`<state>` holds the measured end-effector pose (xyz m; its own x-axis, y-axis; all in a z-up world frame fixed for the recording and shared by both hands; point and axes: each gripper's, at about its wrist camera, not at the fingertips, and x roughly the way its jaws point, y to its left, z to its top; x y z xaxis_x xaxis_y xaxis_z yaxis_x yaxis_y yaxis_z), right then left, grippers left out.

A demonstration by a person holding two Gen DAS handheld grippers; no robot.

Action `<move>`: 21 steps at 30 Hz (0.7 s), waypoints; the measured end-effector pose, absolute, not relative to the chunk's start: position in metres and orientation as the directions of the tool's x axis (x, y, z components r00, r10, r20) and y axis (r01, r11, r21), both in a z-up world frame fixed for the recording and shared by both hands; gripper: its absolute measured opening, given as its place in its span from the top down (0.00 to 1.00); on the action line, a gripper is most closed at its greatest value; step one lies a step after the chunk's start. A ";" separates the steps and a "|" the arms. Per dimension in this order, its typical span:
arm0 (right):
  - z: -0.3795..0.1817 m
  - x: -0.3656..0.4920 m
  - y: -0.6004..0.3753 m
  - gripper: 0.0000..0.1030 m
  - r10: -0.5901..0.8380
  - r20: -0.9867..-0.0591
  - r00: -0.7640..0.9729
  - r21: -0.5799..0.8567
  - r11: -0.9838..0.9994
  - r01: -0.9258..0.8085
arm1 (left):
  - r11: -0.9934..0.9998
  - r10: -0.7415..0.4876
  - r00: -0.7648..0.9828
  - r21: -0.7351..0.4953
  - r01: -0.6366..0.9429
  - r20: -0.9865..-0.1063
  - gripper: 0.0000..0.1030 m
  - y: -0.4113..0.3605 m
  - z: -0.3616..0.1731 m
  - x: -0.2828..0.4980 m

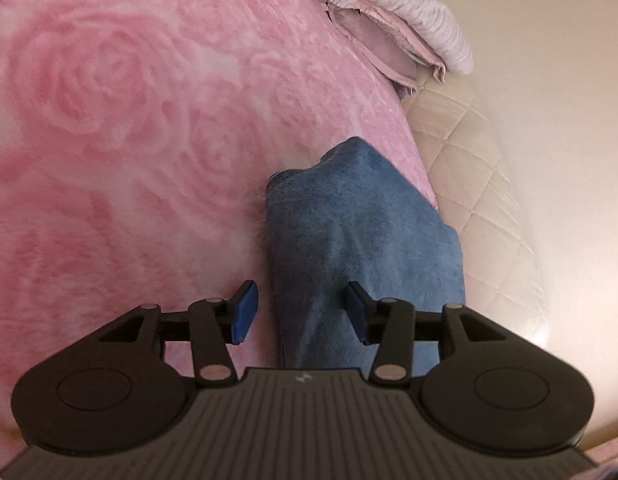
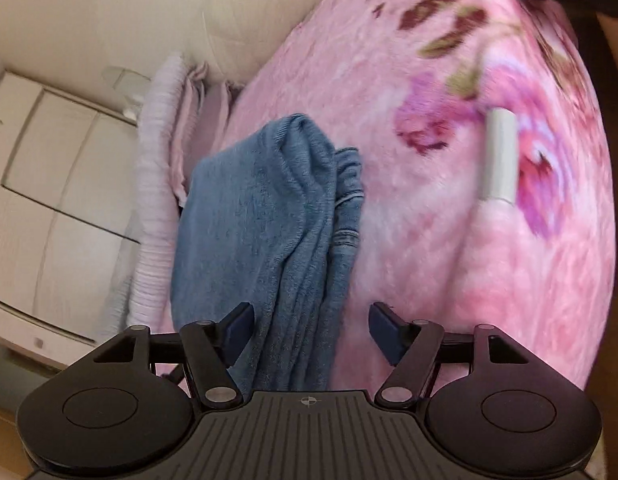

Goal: Fold clothes

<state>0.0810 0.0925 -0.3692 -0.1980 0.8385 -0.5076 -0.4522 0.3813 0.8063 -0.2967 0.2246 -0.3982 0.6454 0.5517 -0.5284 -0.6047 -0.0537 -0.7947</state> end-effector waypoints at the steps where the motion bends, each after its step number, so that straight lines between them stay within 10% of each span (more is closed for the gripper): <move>1: -0.369 0.080 0.095 0.34 0.833 -0.516 -0.199 0.798 0.383 -0.465 | -0.045 0.559 0.646 -0.797 -0.603 -0.520 0.59 0.226 -0.399 -0.295; 2: -0.369 0.079 0.097 0.36 0.828 -0.524 -0.200 0.790 0.385 -0.477 | -0.034 0.566 0.646 -0.797 -0.603 -0.513 0.68 0.227 -0.400 -0.292; 4: -0.367 0.077 0.111 0.69 0.828 -0.515 -0.220 0.780 0.346 -0.522 | 0.002 0.580 0.628 -0.770 -0.638 -0.519 0.72 0.223 -0.395 -0.286; 8: -0.350 0.097 0.115 0.79 0.813 -0.515 -0.273 0.768 0.295 -0.569 | 0.048 0.579 0.630 -0.750 -0.659 -0.517 0.76 0.203 -0.379 -0.279; 16: -0.347 0.197 0.097 0.70 0.839 -0.522 -0.152 0.786 0.404 -0.468 | 0.273 0.361 0.756 -0.714 -0.645 -0.546 0.78 0.124 -0.375 -0.218; 21: -0.329 0.187 0.050 0.57 0.882 -0.464 -0.080 0.752 0.345 -0.561 | 0.378 0.428 0.701 -0.592 -0.712 -0.571 0.78 0.120 -0.348 -0.239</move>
